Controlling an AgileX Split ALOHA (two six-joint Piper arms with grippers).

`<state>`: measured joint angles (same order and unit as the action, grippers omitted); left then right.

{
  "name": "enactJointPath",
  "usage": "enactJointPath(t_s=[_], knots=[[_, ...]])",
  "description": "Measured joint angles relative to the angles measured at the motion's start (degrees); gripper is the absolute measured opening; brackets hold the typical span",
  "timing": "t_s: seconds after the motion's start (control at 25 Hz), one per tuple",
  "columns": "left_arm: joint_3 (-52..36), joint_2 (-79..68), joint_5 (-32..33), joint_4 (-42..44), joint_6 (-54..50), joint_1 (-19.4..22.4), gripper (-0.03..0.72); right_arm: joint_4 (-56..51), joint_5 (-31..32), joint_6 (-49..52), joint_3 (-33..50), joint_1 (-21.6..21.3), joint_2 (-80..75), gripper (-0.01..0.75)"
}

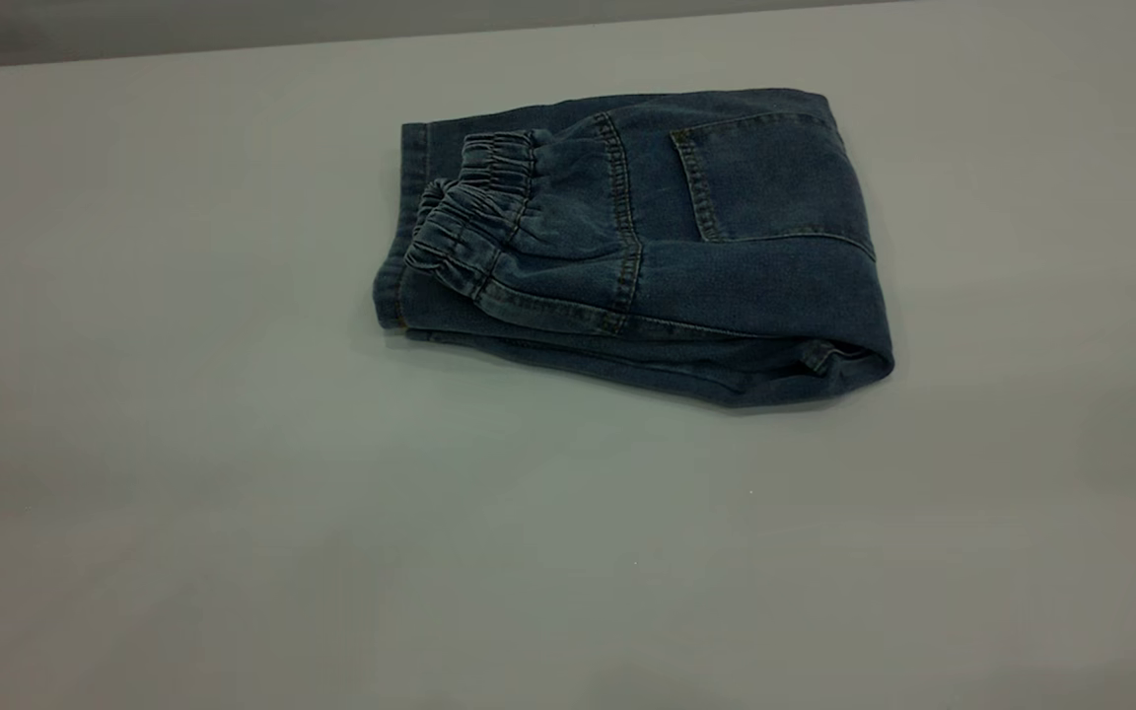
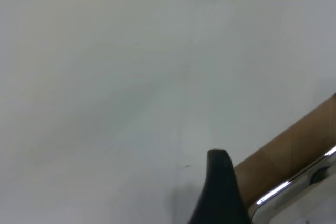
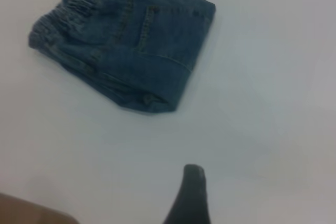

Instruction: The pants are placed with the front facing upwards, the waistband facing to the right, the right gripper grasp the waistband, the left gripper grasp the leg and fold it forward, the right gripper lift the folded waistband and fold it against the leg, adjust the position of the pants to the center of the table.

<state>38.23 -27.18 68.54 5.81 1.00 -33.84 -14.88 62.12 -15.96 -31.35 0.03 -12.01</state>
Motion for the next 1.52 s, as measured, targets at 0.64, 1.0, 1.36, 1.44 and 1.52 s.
enactJointPath(t_s=[0.64,1.0,1.36,1.44,1.52], knots=[[-3.3,0.0,-5.8,-4.9,-1.0,0.0,0.475,1.8,-0.1,1.1,2.1,0.0,0.0,0.570],[-8.5,0.0,-6.7,-10.0,4.4,0.0,0.475,1.8,-0.2,1.4,2.1,0.0,0.0,0.570],[-9.2,0.0,-6.7,-9.9,4.4,0.0,0.475,1.4,-0.1,1.3,2.1,0.0,0.0,0.559],[-9.2,0.0,-6.7,-9.9,4.4,0.0,0.475,1.4,-0.1,1.3,2.1,0.0,0.0,0.559],[-9.2,0.0,-6.7,-9.9,4.4,0.0,0.475,1.3,-0.1,1.3,2.1,0.0,0.0,0.559]])
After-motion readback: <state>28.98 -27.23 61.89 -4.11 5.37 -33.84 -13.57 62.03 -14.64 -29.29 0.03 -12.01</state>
